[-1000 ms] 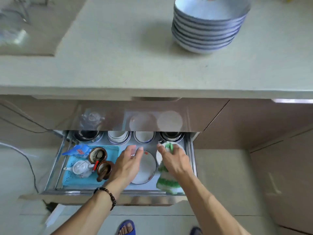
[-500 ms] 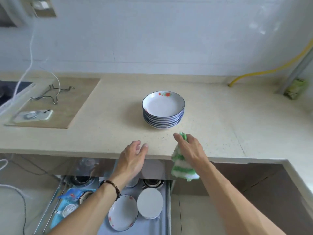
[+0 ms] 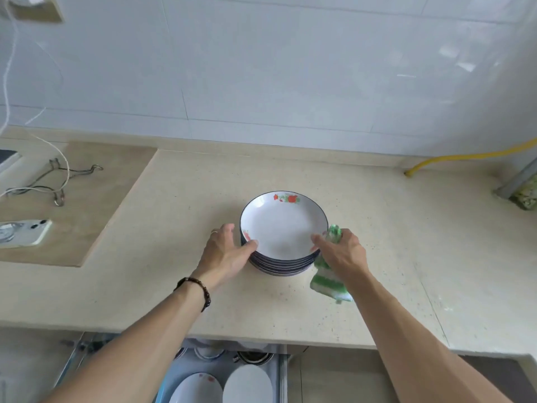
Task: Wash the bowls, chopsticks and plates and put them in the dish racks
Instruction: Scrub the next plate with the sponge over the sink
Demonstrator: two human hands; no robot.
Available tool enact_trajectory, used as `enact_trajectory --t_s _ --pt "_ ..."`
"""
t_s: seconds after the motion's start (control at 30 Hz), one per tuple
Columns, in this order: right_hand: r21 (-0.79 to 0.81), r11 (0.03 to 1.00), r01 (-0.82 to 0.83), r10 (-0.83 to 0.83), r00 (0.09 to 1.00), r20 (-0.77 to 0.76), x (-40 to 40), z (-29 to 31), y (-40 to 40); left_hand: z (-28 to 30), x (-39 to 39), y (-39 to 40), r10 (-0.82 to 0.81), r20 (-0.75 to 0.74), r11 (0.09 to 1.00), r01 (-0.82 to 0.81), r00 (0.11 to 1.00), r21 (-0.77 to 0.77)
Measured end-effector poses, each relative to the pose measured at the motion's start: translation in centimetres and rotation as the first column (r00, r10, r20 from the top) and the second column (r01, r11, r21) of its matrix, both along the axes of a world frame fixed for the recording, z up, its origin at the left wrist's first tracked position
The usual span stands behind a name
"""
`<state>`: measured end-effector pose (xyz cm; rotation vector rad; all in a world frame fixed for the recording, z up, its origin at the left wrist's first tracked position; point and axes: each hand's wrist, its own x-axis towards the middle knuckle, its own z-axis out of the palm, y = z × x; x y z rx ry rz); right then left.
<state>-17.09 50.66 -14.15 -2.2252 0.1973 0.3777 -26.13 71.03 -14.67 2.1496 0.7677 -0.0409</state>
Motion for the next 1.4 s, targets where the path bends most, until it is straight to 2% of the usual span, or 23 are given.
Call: enact_trajectory --t_s 0.17,0.37,0.63,0.87,1.13,1.4 --pt "-0.245 0.968 -0.055 0.068 0.997 0.043 1.5 -0.4 1.6 -0.7 3.6 1.6 -0.026 -0.042 1.0 0.026 0.999 0.0" --pt "-0.277 0.96 -0.048 0.068 0.996 0.062 2.2 -0.6 1.9 -1.2 5.1 1.7 -0.029 -0.065 0.992 0.036 0.997 0.117" --pt "-0.144 0.989 -0.018 0.022 0.999 0.03 3.3 -0.7 1.2 -0.3 5.6 1.5 -0.015 0.033 0.998 0.013 0.999 0.067" --pt "0.053 0.997 0.056 -0.056 0.998 -0.005 3.0 1.3 -2.2 2.6 5.2 -1.4 -0.017 0.078 1.0 0.017 0.997 -0.009" --pt "0.127 0.972 0.199 -0.207 0.977 0.057 1.7 5.1 -12.5 7.1 6.5 -11.1 -0.087 0.171 0.974 0.12 0.981 -0.192" --pt "0.174 0.928 0.33 -0.348 0.934 0.083 -2.3 5.8 -29.2 8.5 5.3 -28.4 -0.099 0.256 0.908 0.192 0.962 -0.373"
